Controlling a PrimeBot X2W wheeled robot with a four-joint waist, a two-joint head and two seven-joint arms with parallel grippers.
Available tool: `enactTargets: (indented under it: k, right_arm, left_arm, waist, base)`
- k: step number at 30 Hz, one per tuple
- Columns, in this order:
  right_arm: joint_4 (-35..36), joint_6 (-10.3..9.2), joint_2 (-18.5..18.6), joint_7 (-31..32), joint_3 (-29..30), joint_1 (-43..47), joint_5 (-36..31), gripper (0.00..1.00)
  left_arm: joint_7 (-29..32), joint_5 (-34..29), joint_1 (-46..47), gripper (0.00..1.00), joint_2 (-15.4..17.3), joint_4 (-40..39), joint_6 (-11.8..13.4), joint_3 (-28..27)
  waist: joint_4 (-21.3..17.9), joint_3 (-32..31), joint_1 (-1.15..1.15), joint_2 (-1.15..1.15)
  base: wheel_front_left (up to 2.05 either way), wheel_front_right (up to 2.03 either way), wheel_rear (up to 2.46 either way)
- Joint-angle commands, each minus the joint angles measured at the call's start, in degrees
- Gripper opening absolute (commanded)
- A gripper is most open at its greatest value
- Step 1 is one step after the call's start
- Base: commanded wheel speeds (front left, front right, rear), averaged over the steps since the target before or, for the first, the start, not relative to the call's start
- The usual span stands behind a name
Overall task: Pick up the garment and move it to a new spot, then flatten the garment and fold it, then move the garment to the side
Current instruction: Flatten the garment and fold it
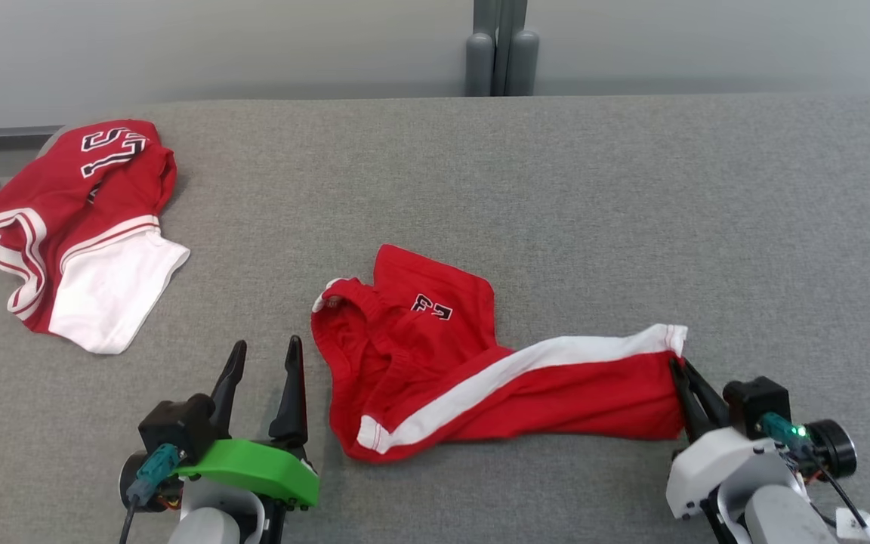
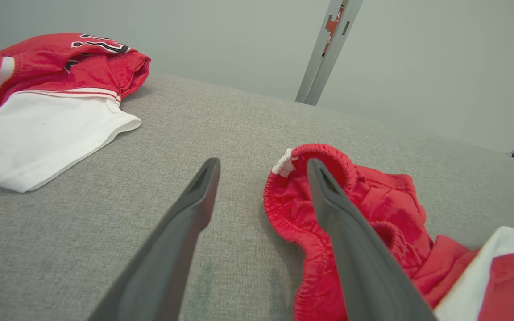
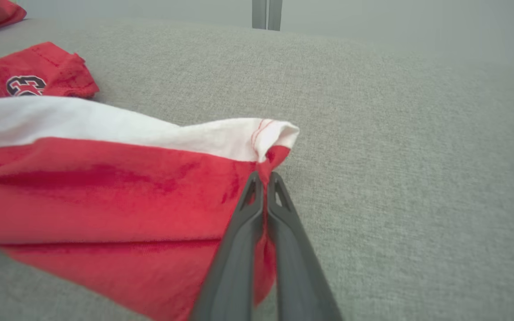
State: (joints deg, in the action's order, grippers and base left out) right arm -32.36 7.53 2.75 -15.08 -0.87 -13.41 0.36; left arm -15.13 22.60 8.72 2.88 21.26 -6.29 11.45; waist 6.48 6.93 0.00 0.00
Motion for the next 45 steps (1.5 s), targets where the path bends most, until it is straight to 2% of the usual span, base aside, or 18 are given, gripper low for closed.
enactTargets:
  k: [1, 6, 8, 9, 25, 45]
  right_arm:
    - [1.3, -0.08, 0.3, -0.1, 0.2, 1.9, 0.8, 0.0]
    - [3.1, -0.08, 0.3, -0.1, 0.2, 6.7, 1.8, 0.0]
    - [3.5, -0.08, 0.3, -0.1, 0.2, 7.5, 1.9, 0.34]
    - [4.2, -0.08, 0.3, -0.1, 0.5, 7.8, 2.3, 1.0]
    - [17.3, -0.08, 0.2, -0.1, 5.0, 7.9, 3.8, 1.0]
    - [16.4, -0.08, 0.2, -0.1, 3.9, 8.0, 6.3, 1.0]
  left_arm:
    - [0.0, 0.0, -1.0, 1.0, 0.1, -0.2, 0.1, -0.2]
    - [0.0, 0.4, -1.2, 1.0, 0.0, -0.2, 0.3, -0.1]
    - [0.0, 0.6, -1.2, 1.0, 0.0, 0.0, 0.3, -0.2]
    - [0.0, 0.6, -1.2, 1.0, 0.0, 0.1, 0.4, -0.3]
    - [0.0, 1.4, -1.7, 1.0, 0.0, -1.1, 1.1, 0.8]
    - [0.0, 1.4, -7.4, 1.0, 0.0, -3.4, 2.7, -0.6]
  waist:
    - [-0.6, -0.2, 0.0, 0.0]
    - [-1.2, -0.3, 0.0, 0.0]
    - [-1.5, -0.4, 0.0, 0.0]
    - [-1.6, -0.5, 0.0, 0.0]
    - [-2.8, -3.8, 0.0, 0.0]
    - [-2.1, -6.5, 0.0, 0.0]
  base:
    - [0.0, 0.0, 0.0]
    - [0.0, 0.0, 0.0]
    - [0.0, 0.0, 0.0]
    - [0.0, 0.0, 0.0]
    - [0.0, 0.0, 0.0]
    - [0.0, 0.0, 0.0]
